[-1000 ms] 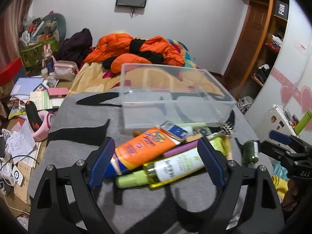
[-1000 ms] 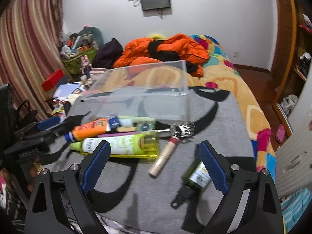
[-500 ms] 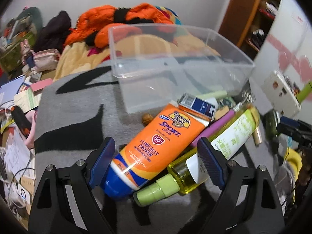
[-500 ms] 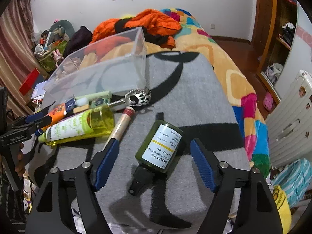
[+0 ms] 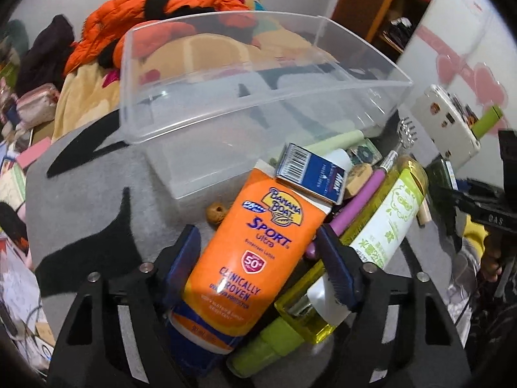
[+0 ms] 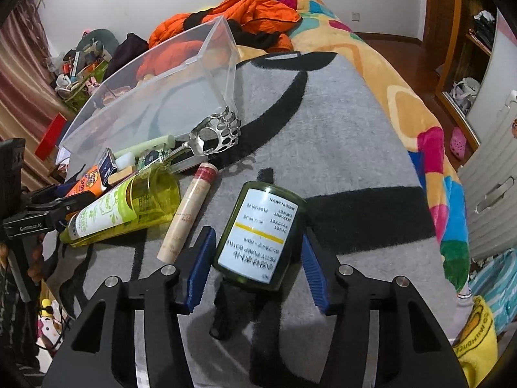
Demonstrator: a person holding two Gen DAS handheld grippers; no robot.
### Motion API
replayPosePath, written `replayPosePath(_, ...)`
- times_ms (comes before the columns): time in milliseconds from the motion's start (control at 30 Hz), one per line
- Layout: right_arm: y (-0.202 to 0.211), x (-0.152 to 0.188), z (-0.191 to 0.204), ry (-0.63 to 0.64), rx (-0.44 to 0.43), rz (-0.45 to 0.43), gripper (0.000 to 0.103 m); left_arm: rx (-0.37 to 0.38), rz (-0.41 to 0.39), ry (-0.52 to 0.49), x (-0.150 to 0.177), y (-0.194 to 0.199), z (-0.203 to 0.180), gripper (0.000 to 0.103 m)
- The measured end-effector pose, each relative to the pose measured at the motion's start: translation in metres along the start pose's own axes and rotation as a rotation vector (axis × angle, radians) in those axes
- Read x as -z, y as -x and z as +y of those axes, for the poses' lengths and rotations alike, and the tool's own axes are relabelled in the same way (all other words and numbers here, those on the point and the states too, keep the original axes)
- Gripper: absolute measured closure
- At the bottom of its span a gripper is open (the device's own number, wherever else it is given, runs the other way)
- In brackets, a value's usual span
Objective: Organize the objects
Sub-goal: 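Grasp the orange sunscreen tube with the left tool while the right tool grasps the green pump bottle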
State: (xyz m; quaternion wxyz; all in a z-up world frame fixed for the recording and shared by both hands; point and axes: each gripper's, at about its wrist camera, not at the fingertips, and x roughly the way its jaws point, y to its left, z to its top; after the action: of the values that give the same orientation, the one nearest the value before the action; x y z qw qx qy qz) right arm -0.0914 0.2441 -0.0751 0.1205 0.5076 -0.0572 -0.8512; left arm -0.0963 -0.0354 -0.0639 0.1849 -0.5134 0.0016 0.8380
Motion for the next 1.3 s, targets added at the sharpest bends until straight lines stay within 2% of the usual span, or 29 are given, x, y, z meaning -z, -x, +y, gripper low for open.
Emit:
replayPosePath(167, -0.003, -0.004, 0.003, 0.018, 0.004, -0.004, 0.056, -0.032, 0.033, -0.088, 0.002, 0.004, -0.008, 0.039)
replayPosePath(267, -0.003, -0.004, 0.003, 0.031, 0.012, -0.005, 0.065, -0.064, 0.045, -0.107, 0.007, 0.009, -0.009, 0.045)
replayPosePath(400, -0.001, -0.002, 0.003, 0.031, 0.01, -0.011, 0.065, -0.125, 0.05, -0.121, 0.018, 0.018, -0.006, 0.051)
replayPosePath(567, -0.001, -0.002, 0.003, 0.043, 0.013, -0.009, 0.065, -0.144, 0.054, -0.135, 0.022, 0.02, -0.007, 0.051)
replayPosePath(900, -0.006, -0.006, 0.006, 0.079, 0.017, 0.006, 0.065, -0.117, 0.142, -0.154, 0.005, -0.003, -0.008, 0.049)
replayPosePath(1067, -0.002, -0.003, 0.009, 0.089, 0.025, -0.02, 0.065, -0.172, 0.105, -0.162, 0.012, 0.009, -0.012, 0.055)
replayPosePath(1300, 0.018, -0.002, 0.01, 0.091, 0.034, -0.092, 0.065, -0.22, -0.036, -0.129, 0.026, 0.044, -0.012, 0.063)
